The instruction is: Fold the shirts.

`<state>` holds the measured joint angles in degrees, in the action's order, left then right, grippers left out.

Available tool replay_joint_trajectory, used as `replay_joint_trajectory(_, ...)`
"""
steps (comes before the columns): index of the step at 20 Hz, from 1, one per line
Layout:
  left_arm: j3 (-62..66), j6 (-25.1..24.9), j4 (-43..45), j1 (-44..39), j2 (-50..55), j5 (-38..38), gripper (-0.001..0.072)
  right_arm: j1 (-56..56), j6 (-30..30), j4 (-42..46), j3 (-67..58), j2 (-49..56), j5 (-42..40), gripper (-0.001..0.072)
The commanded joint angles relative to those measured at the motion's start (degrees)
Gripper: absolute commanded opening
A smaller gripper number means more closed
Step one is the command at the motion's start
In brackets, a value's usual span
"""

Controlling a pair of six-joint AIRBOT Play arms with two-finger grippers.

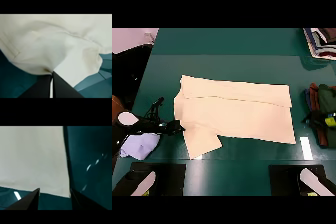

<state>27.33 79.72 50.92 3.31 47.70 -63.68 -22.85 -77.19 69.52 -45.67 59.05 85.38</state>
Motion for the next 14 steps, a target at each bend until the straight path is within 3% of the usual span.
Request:
replay_joint_trajectory(1, 0.87, -0.72, 0.07, 0.0, -0.83, -1.68, 0.0023, -5.84, -0.15, 2.43, 10.54, -0.09, -0.74, 0.0443)
replay_joint_trajectory(8, 0.87, -0.68, 0.07, 0.0, -0.81, -1.33, 0.0024, 1.92, -1.31, -5.09, 17.73, 5.07, -10.36, 0.0411)
replay_joint_trajectory(12, 0.87, -0.68, 0.11, 0.0, -0.83, -1.49, 0.0024, 6.25, -2.45, -5.33, 16.65, 5.01, -13.4, 0.0266)
replay_joint_trajectory(14, 0.87, -0.68, 0.13, 0.0, -0.83, -1.77, 0.0024, 7.48, -2.43, -5.01, 15.23, 5.01, -13.44, 0.0124)
